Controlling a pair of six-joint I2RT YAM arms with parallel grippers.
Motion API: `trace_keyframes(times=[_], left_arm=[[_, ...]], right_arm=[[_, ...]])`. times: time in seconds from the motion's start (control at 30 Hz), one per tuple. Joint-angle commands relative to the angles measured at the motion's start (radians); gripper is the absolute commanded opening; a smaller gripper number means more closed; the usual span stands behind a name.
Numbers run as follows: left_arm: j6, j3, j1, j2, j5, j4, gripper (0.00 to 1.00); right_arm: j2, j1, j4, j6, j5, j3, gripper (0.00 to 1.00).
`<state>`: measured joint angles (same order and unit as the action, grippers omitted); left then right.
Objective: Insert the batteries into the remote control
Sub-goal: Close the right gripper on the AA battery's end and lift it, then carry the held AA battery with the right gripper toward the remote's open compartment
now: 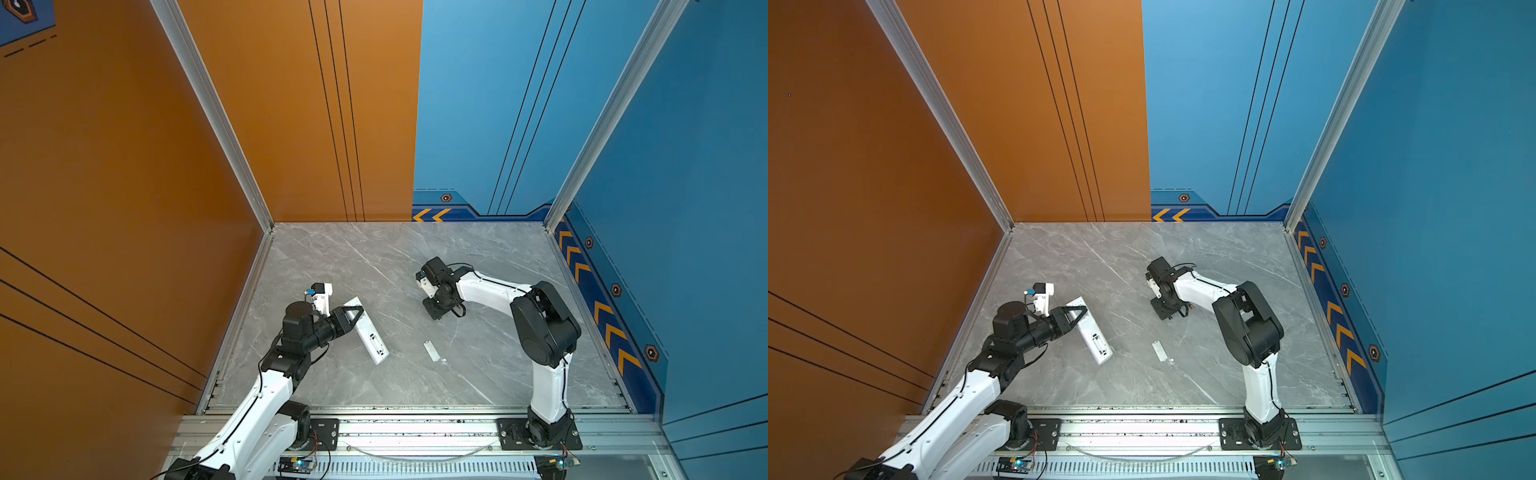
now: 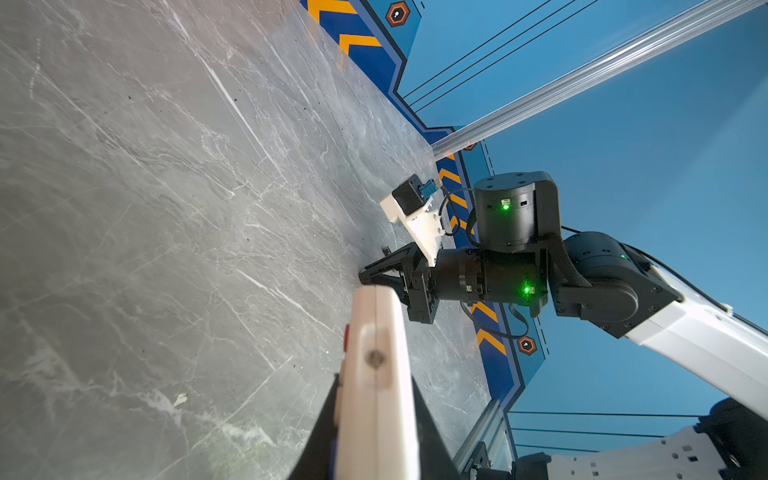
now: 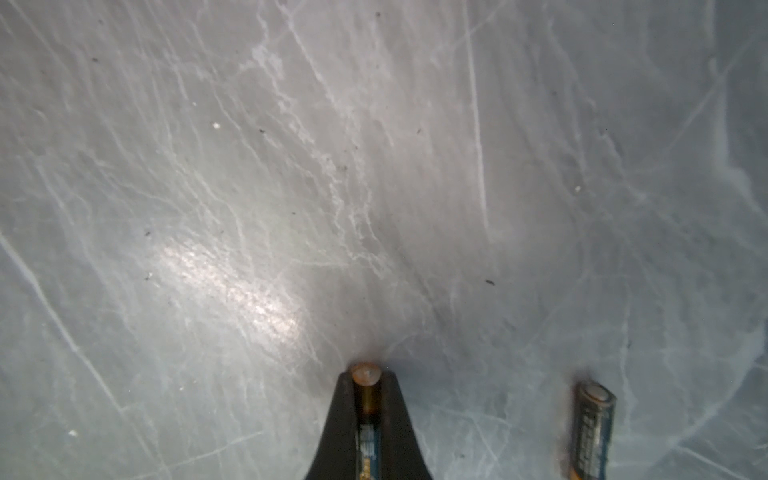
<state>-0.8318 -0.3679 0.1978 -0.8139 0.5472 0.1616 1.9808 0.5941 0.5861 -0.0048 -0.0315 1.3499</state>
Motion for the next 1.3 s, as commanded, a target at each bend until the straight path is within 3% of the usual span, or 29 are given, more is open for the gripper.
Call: trace_keyframes(times=[0.0, 0.73, 1.27], left_arm=[[0.019, -0.023, 0.002, -0.001, -0.001, 0.020, 0.00], [0.013, -0.019, 0.002, 0.001, 0.005, 0.028, 0.00], [0.011, -0.003, 0.002, 0.017, 0.002, 0.038, 0.00]], right_arm=[[-0.022, -0.005, 0.052, -0.017, -0.016, -0.024, 0.00], [-0.047, 0.012, 0.037, -0.002, -0.021, -0.051, 0.00], [-0.213, 0.060, -0.095, -0.003, -0.030, -0.164, 0.00]])
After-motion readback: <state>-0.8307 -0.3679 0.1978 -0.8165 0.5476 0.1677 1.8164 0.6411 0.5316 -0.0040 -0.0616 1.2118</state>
